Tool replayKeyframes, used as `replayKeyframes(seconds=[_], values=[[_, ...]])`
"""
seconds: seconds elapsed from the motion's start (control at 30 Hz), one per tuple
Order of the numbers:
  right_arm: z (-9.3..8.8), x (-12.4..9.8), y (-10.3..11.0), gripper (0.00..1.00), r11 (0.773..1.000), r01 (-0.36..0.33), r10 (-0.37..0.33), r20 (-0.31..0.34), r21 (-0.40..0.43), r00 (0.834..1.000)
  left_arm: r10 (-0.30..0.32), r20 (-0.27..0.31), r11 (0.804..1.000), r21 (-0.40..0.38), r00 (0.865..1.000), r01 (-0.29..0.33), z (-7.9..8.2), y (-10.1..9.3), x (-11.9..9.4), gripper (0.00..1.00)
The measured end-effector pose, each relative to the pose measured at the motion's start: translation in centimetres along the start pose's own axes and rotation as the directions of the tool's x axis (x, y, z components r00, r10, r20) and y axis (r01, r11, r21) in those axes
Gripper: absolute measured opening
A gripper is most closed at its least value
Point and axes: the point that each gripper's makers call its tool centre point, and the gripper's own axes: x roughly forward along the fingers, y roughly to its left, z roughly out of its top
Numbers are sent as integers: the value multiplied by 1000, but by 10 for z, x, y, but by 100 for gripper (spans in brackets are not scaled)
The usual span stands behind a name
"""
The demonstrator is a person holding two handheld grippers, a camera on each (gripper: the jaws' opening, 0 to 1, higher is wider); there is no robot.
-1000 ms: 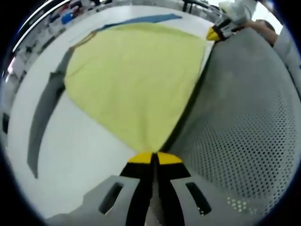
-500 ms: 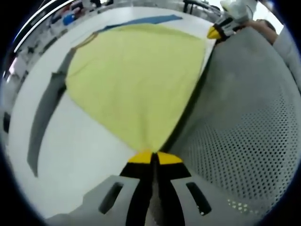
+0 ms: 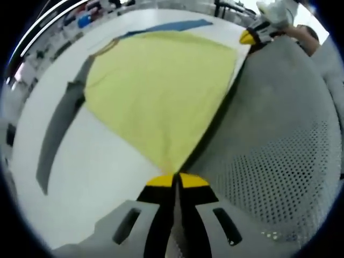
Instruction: Fold the garment on the visible template until the final outline fits inside the template.
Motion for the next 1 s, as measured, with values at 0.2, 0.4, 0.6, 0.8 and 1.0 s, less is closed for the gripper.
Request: replayKeyframes(seconds=[0.2,0.4,0.6,0.8,1.0], values=[[13,-8,6,1,1000,1,-1,43,9,999,12,44,1000,-14,999,-11,8,-4,-18,1],[35,-23,5,1,997,4,-13,117,76,993,32,199,994,-107,980,-11,29,-7,-43,7],[46,-34,15,2,998,-16,8,128,62,992,85,242,990,-130,967,-55,34,-3,-61,15],[60,-46,12,14,999,12,-19,173,40,985,174,342,980,-152,923,-128,50,5,-86,24],[78,-63,11,33,998,16,-30,237,60,971,213,453,958,-272,866,-94,60,12,-109,32]])
